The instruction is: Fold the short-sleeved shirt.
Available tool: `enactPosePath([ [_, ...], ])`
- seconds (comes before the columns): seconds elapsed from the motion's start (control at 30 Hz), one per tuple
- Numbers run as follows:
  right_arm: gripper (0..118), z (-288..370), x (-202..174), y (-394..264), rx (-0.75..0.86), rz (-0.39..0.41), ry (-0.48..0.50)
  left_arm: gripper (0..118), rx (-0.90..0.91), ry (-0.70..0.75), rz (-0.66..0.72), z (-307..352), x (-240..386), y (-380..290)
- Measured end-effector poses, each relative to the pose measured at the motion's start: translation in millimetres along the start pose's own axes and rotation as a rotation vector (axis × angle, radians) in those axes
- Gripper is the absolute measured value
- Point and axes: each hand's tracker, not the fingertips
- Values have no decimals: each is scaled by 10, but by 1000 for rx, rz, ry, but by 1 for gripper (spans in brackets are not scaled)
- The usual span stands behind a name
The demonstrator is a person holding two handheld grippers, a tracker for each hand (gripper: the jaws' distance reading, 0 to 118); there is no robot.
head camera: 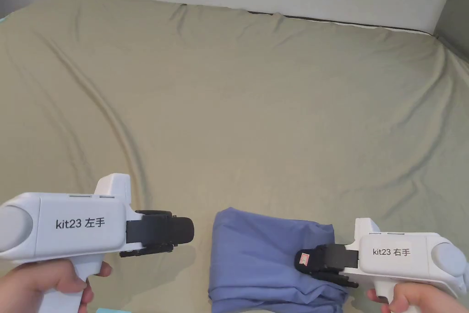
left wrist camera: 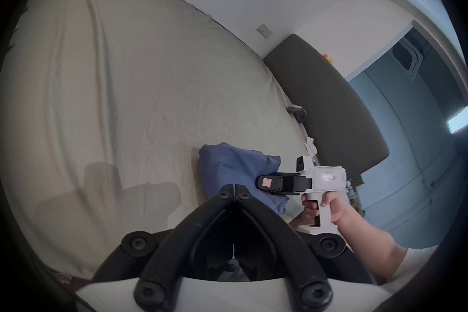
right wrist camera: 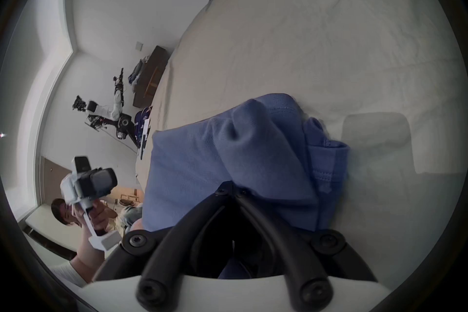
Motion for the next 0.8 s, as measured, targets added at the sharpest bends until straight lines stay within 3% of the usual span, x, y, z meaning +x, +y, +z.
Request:
enactPosePath([
  [0.07,0,-15,-31,59,-14,-8,-9,0,-71,-76,72,-158,-128,67],
  [0.1,0,-22,-40,82,-19,-5,-12,9,-103,-107,98,-229,-170,76],
  [0.13,0,-21,-42,99,-24,9,-12,25,-129,-131,123,-318,-233,85],
  [0.17,0,-16,-43,84,-26,15,-7,48,-143,-140,139,-407,-287,81],
  [0.2,0,-11,-32,83,-28,11,0,80,-179,-162,140,-513,-348,76],
  [0.23,0,-7,-20,79,-27,5,8,98,-208,-163,135,-597,-382,55],
  [0.27,0,-2,-6,73,-26,0,17,105,-218,-160,148,-679,-428,33],
  [0.4,0,-12,5,68,-20,-23,47,105,-253,-196,211,-1010,-572,-60],
  [0.47,0,-22,10,72,-20,-40,61,105,-236,-307,245,-1138,-557,-65],
  [0.5,0,-29,10,75,-20,-45,66,102,-245,-278,240,-1248,-599,-42],
  [0.6,0,-47,-11,77,-16,-52,78,74,-256,-300,208,-1500,-449,-85],
  [0.67,0,-43,-52,79,-9,-58,78,32,-241,-259,143,-1588,-320,-124],
  [0.73,0,14,-87,78,30,-53,54,30,-274,-174,128,-1632,-323,-82],
  [0.8,0,76,-88,85,57,-106,72,29,-284,-219,174,-1584,-325,-51],
])
